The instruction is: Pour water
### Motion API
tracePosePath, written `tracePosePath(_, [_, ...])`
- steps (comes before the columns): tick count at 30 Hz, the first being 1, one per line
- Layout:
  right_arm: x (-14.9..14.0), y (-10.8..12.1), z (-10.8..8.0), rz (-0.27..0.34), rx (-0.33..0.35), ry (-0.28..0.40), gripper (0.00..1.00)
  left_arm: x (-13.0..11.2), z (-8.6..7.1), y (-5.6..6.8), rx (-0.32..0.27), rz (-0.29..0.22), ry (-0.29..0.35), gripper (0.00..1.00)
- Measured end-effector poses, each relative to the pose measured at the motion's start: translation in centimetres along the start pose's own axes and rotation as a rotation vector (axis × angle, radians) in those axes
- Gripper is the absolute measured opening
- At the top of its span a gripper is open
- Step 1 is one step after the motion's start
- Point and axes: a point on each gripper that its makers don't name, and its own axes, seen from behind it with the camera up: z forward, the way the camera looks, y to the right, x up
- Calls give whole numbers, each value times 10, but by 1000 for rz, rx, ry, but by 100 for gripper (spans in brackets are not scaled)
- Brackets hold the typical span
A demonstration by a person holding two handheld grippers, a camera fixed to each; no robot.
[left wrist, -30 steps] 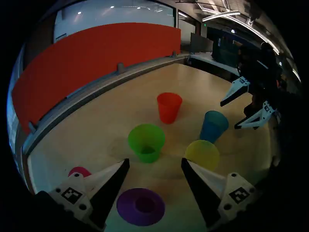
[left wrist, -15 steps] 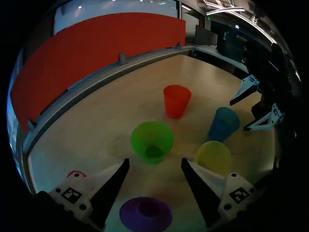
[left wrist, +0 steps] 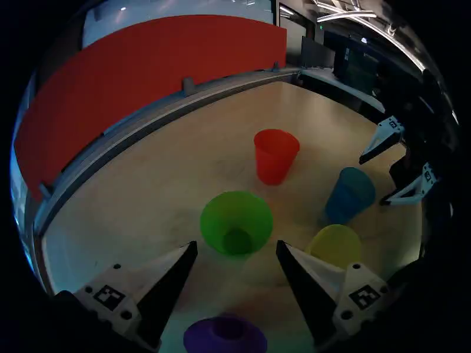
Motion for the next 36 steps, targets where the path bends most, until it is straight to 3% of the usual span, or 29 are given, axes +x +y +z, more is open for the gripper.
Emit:
tracePosePath(20, [-2, -1, 1, 6, 2, -6, 99, 12, 20, 2, 1, -36, 30, 100])
tracePosePath(32, [-7, 0, 3, 7, -1, -17, 99, 15, 24, 0, 22, -40, 42, 100])
tracePosePath(36, [-8, -1, 5, 7, 1, -18, 99, 12, 27, 1, 25, -46, 35, 89])
